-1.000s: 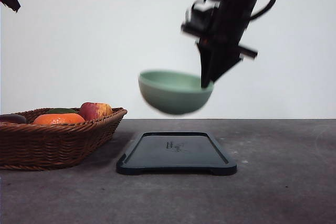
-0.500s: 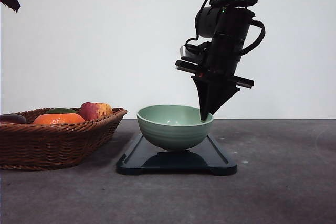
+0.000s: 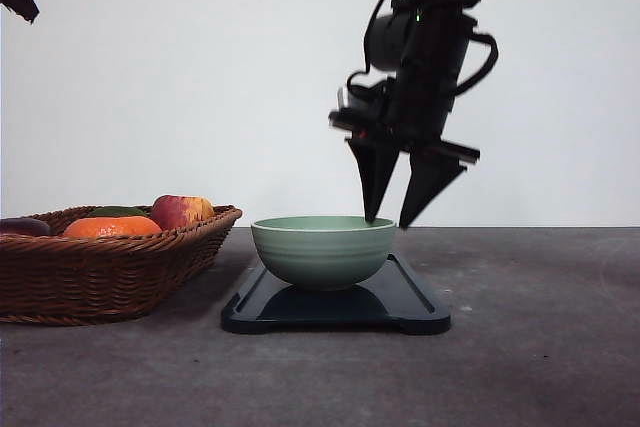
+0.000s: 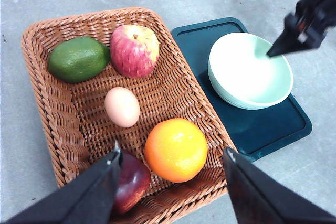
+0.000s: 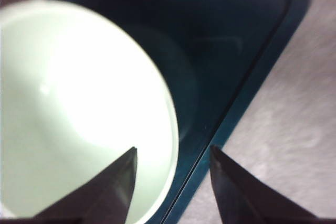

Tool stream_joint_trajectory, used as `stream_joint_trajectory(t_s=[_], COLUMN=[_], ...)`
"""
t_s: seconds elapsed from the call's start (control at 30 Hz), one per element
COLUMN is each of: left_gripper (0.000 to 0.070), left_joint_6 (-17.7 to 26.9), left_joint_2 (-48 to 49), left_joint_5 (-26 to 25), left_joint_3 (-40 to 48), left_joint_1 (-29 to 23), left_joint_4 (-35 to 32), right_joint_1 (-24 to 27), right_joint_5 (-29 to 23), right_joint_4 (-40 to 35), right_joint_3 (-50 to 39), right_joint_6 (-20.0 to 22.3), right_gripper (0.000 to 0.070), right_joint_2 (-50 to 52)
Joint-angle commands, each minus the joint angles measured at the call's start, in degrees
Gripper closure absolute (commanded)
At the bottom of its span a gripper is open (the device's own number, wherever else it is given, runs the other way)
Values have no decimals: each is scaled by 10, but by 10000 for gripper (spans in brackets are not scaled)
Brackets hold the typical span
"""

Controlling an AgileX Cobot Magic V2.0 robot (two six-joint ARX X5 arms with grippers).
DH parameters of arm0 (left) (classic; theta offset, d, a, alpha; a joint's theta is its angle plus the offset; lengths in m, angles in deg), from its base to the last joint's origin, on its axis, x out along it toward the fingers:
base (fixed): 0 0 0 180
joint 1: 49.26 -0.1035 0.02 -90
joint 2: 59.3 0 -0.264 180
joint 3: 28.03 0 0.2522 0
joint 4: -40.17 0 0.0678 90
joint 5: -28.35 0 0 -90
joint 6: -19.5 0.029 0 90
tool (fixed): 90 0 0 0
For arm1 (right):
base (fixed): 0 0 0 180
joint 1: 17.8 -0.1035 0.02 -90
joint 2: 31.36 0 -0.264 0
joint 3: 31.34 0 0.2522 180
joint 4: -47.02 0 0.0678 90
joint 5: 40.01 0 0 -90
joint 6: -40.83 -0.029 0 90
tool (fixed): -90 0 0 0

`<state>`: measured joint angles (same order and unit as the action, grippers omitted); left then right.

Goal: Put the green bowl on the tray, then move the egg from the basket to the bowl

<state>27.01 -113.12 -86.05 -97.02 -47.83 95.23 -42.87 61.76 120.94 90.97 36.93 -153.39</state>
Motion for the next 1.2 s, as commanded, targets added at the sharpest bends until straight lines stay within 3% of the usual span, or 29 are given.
stream_joint_trajectory(t_s=[0.0,0.17,0.3,0.67,0.83,1.17], left_gripper=[309,309,309,310,310,310], left_joint_6=[3,4,3,-26,-39,-83], left_joint_2=[-2,-2,-2,-2,-2,-7], left_joint_5=[-6,-6,-6,-6,-6,-6], left_joint_3=[-15,-15,-15,-15,-15,-15], left_joint_1=[2,2,2,2,2,10], left_joint_4=[-5,-5,2,12,11,8], right_joint_1=[-3,-7,-11,-18,-2,35], right_joint_5=[-4,-36,-39,-41,-49,-47], right_joint_4=[2,-26,-92,-331,-353,-355], right_joint_3=[21,9,-48,-358,-460,-614], right_joint_6=[-2,-2,-2,16,48,50], right_gripper=[424,425,426,427,427,427], right_joint_2=[10,70,136,371,455,622])
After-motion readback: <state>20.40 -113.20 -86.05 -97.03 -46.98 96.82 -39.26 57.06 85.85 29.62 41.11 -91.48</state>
